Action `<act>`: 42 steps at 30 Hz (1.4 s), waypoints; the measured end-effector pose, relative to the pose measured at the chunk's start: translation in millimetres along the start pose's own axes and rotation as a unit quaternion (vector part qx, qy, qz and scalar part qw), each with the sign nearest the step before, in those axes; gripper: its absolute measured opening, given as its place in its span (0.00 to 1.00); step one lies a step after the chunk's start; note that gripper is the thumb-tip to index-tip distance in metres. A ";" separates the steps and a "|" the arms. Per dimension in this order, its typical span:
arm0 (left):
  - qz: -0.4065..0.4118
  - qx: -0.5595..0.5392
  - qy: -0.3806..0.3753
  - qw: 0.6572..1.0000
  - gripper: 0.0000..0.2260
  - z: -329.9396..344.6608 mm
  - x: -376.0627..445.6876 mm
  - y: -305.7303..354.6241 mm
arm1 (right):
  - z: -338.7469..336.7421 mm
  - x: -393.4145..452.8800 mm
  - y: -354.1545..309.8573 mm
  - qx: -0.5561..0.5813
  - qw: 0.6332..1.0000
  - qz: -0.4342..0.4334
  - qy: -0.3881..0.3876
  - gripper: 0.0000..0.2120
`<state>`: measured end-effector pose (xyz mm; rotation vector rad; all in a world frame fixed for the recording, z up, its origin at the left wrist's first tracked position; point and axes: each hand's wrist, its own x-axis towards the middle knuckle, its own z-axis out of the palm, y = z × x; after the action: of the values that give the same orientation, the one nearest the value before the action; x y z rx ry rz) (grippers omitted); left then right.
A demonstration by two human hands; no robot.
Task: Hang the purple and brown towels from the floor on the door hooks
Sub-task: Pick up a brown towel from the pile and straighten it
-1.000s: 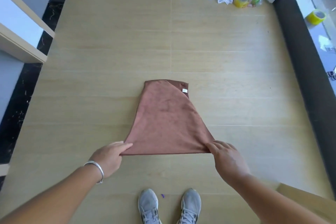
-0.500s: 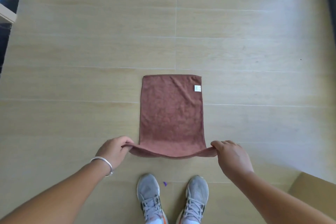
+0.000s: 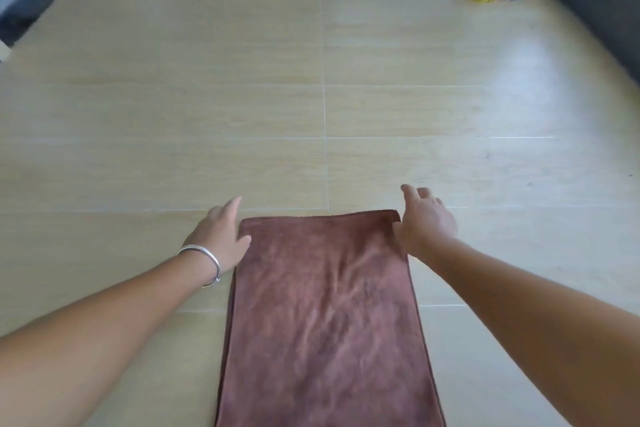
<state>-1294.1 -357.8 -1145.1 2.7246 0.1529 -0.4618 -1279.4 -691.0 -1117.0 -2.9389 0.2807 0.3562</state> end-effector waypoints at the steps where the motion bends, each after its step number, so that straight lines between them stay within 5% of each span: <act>1: 0.029 0.024 0.010 0.999 0.33 15.7 -1.1 3.6 | 13.3 2.2 -1.7 -0.011 1.000 -0.026 0.005 0.25; 6: 0.182 0.220 -0.074 0.956 0.33 83.5 -65.3 6.5 | 73.5 -61.8 7.7 -0.080 0.952 -0.287 -0.062 0.28; 10: 0.269 0.273 -0.143 0.913 0.38 97.7 -130.1 -7.9 | 90.4 -132.5 33.7 -0.140 0.904 -0.382 -0.130 0.38; 13: 0.344 0.327 -0.133 0.870 0.34 109.6 -159.7 -29.4 | 106.2 -160.5 59.7 -0.199 0.866 -0.438 -0.138 0.38; 16: 0.410 0.396 -0.065 0.819 0.18 124.9 -167.9 -51.7 | 125.8 -167.6 78.2 -0.238 0.832 -0.498 -0.056 0.18; 19: 0.423 0.427 -0.033 0.799 0.18 129.5 -170.1 -57.5 | 137.0 -170.6 82.0 -0.272 0.829 -0.489 -0.023 0.22; 24: 0.370 0.433 -0.103 0.816 0.20 127.1 -186.7 -52.0 | 139.6 -188.9 91.0 -0.288 0.835 -0.468 -0.031 0.23; 27: 0.337 0.404 -0.214 0.823 0.25 103.5 -193.4 -33.1 | 115.1 -198.1 83.7 -0.283 0.852 -0.427 -0.110 0.25; 29: 0.325 0.382 -0.214 0.838 0.26 82.8 -188.1 -25.7 | 84.3 -196.7 69.9 -0.248 0.882 -0.366 -0.161 0.26; 31: 0.216 0.364 -0.239 0.874 0.27 46.9 -186.8 -15.4 | 44.0 -197.1 57.6 -0.190 0.929 -0.282 -0.148 0.24; 42: 0.061 0.268 -0.144 0.951 0.09 -259.2 -210.7 98.1 | -263.6 -199.6 -12.6 -0.145 0.968 -0.191 -0.070 0.10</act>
<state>-1399.0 -360.0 -813.1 3.1116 -0.2568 -0.9772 -1409.4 -695.3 -812.7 -3.1281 -0.3844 0.5844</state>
